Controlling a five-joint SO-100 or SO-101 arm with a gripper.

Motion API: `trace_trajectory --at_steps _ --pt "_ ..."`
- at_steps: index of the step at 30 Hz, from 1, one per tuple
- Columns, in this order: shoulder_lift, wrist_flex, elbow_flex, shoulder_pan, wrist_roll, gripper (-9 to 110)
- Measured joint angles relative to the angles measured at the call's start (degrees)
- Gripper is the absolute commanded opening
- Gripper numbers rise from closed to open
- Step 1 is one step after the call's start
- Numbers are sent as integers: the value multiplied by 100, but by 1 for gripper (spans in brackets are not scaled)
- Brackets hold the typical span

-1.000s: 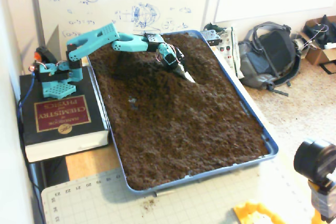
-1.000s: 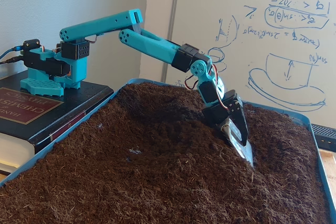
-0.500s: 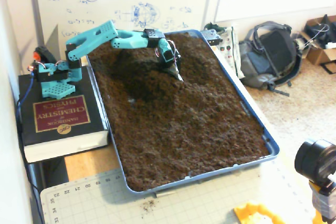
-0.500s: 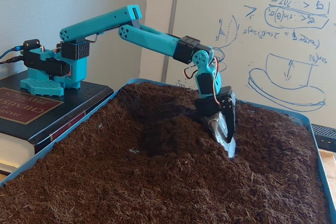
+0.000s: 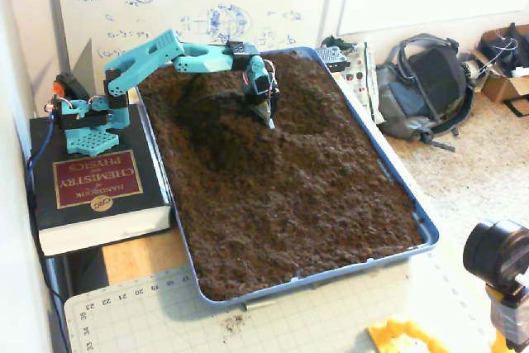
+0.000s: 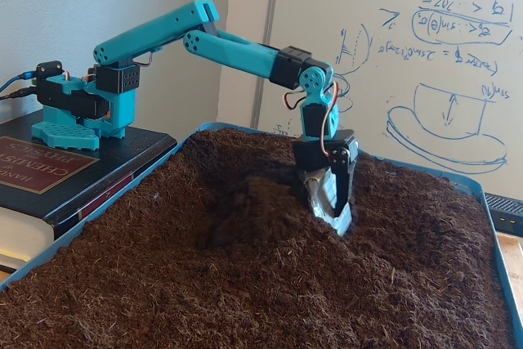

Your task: Build a berm.

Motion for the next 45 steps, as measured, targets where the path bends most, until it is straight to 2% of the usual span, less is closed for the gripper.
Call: trace_trajectory --at_steps 17,21,26,33,39,45 --pt "932 -18 -413 0 26 0" --pt "949 -932 -668 0 26 0" --pt "870 -2716 -747 123 26 0" --pt "-97 -4808 -738 457 26 0" --pt "-773 -5774 -738 668 -343 0" --pt "-1424 -5985 -738 1055 -1107 0"
